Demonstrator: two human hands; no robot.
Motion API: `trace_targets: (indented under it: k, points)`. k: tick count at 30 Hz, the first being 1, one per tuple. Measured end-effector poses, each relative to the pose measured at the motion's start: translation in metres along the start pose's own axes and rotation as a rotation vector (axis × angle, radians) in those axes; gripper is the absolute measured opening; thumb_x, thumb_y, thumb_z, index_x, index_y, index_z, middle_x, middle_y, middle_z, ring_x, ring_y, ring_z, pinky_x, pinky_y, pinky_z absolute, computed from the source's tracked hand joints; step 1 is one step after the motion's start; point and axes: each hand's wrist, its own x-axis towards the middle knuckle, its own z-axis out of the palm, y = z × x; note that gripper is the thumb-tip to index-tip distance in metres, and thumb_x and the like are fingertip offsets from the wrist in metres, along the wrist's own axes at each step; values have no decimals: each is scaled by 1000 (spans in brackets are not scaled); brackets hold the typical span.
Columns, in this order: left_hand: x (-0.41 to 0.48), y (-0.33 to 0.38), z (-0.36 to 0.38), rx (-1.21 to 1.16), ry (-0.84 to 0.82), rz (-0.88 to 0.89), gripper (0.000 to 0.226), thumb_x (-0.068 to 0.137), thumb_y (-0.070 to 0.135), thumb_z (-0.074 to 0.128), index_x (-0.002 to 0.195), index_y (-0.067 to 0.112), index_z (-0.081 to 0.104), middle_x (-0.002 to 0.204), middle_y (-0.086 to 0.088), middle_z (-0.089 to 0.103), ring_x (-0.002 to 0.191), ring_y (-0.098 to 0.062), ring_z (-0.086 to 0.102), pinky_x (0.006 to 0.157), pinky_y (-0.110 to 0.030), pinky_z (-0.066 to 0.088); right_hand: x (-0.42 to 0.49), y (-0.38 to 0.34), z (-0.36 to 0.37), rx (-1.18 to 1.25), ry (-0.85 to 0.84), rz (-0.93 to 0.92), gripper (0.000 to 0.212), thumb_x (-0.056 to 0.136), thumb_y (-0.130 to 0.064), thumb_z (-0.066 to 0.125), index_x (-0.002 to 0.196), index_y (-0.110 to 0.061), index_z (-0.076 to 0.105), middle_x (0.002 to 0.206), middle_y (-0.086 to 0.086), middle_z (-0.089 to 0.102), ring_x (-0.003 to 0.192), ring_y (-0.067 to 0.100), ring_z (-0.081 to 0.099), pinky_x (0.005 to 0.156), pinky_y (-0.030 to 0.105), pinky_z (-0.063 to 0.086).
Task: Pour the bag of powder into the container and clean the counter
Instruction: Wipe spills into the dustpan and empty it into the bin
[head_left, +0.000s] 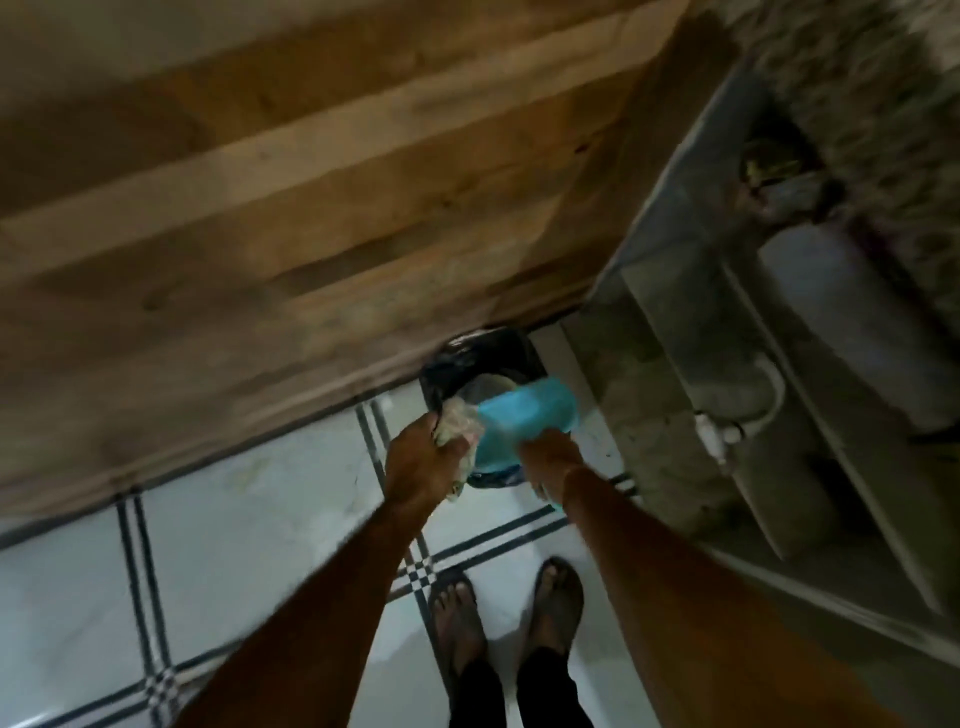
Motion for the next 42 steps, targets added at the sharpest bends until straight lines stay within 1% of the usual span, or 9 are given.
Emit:
trace_targets:
  k: [3,8,11,14,18,23,33,37,42]
  points:
    - [8,-20,15,-13,10,-29,22,93,31,69,104,12,67,90,-1,62,81,-18,53,66,-27,35,19,4,20,-41,-1,78,35,103,-17,56,133,0,64,134,19,67,126,36,64,96,35,52]
    - [7,-34,30,-76,17,-131,23,92,37,69,89,15,62,77,3,61,69,-13,57,49,-15,31,37,39,41,76,81,38,44,86,-48,54,108,-12,67,118,21,74,94,32,69,88,45,57]
    - [13,-32,38,-123,37,-127,22,93,37,69,84,20,57,71,8,59,62,0,52,45,-13,35,69,65,47,134,67,-34,65,79,-64,46,120,-18,68,106,10,72,94,30,67,95,53,59]
    - [24,-36,49,-111,56,-104,21,92,39,69,89,20,60,81,1,66,69,-12,59,53,-21,39,71,66,55,268,50,-53,52,79,-65,53,116,-30,65,92,2,61,82,22,58,76,38,54]
    - [36,-50,69,-107,80,-65,22,91,38,69,94,18,60,91,-5,68,77,-20,63,62,-32,51,79,71,68,403,27,-44,10,105,-26,57,106,-21,66,79,-1,59,67,10,53,61,23,43]
    - [48,-61,85,-191,103,-43,19,95,34,68,92,18,57,90,-3,64,61,-6,60,43,-13,44,113,86,87,435,13,-40,25,106,-25,56,127,-17,65,90,0,62,73,11,55,63,23,46]
    - [71,-71,98,-298,135,-67,34,88,51,66,101,20,62,98,-3,67,84,-17,69,65,-35,61,118,66,87,-138,274,-44,49,94,-29,72,136,-7,56,143,24,48,128,40,53,96,46,52]
    - [63,-61,89,-219,91,-42,35,86,47,65,108,19,59,100,-5,66,85,-21,68,70,-43,60,75,35,67,711,-143,-274,28,105,-28,59,123,-8,67,124,8,75,110,15,74,86,27,62]
    - [43,-44,84,-115,37,29,42,93,33,67,127,15,53,116,-5,57,94,-21,64,78,-44,61,54,15,45,659,-315,-245,36,97,-34,70,126,-14,71,113,3,80,104,21,77,84,34,64]
